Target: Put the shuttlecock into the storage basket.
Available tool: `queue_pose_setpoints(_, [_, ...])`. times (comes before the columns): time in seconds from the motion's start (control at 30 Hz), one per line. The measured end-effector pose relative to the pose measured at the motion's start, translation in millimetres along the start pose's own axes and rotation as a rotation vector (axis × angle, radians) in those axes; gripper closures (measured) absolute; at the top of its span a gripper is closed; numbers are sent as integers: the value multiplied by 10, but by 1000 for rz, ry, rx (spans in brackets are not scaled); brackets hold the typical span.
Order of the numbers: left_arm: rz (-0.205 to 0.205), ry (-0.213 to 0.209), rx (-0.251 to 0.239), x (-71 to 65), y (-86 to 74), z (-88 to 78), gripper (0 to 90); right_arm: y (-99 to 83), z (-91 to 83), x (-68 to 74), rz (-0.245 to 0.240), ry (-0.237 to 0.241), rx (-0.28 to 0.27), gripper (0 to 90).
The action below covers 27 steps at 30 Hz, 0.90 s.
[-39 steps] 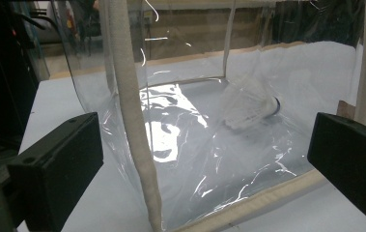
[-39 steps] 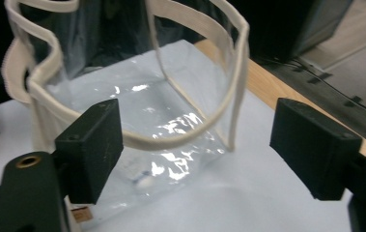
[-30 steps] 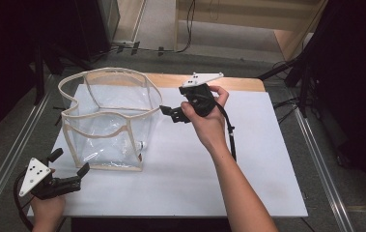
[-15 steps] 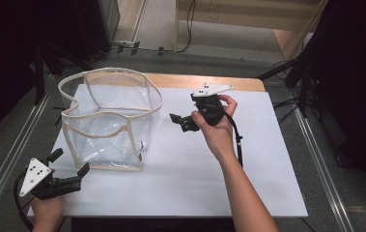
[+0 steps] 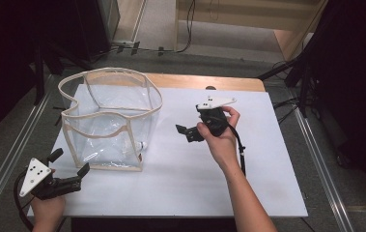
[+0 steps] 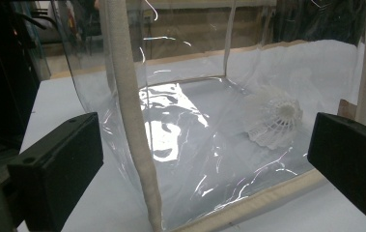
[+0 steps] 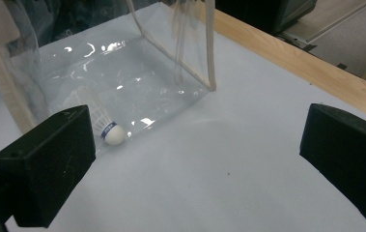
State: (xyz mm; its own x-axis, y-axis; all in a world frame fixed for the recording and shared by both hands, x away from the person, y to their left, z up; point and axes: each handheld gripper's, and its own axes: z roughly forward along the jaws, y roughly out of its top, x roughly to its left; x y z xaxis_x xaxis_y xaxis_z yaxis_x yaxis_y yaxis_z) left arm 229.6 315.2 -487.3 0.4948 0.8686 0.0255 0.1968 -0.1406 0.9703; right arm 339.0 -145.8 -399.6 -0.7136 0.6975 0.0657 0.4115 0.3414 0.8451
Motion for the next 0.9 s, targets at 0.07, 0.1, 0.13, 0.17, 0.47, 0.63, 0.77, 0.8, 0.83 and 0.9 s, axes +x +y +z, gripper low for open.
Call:
queue_pose_setpoints(0.07, [3,0,2,0,1,0,0,-45,9,3,-3,2,8,0])
queue_pose_setpoints(0.1, [3,0,2,-1,1,0,0,-70,15,1,-3,2,14,0])
queue_pose_setpoints(0.13, [3,0,2,-2,1,0,0,-96,20,3,-1,0,18,0])
queue_pose_setpoints(0.17, [3,0,2,-2,1,0,0,-122,24,-2,-6,0,18,0])
queue_pose_setpoints(0.47, [3,1,3,-2,1,0,0,-321,-19,-46,4,-15,13,0])
queue_pose_setpoints(0.63, [3,2,3,-3,1,-1,0,-424,-57,-82,4,-30,7,0])
queue_pose_setpoints(0.77, [5,3,3,-5,1,0,0,-505,-91,-117,18,-36,6,0])
queue_pose_setpoints(0.8, [5,3,3,-5,1,0,0,-524,-101,-126,17,-39,6,0])
queue_pose_setpoints(0.83, [5,3,3,-5,1,0,0,-542,-112,-133,22,-43,6,0])
queue_pose_setpoints(0.9, [6,3,4,-5,1,0,0,-578,-130,-148,28,-48,7,0])
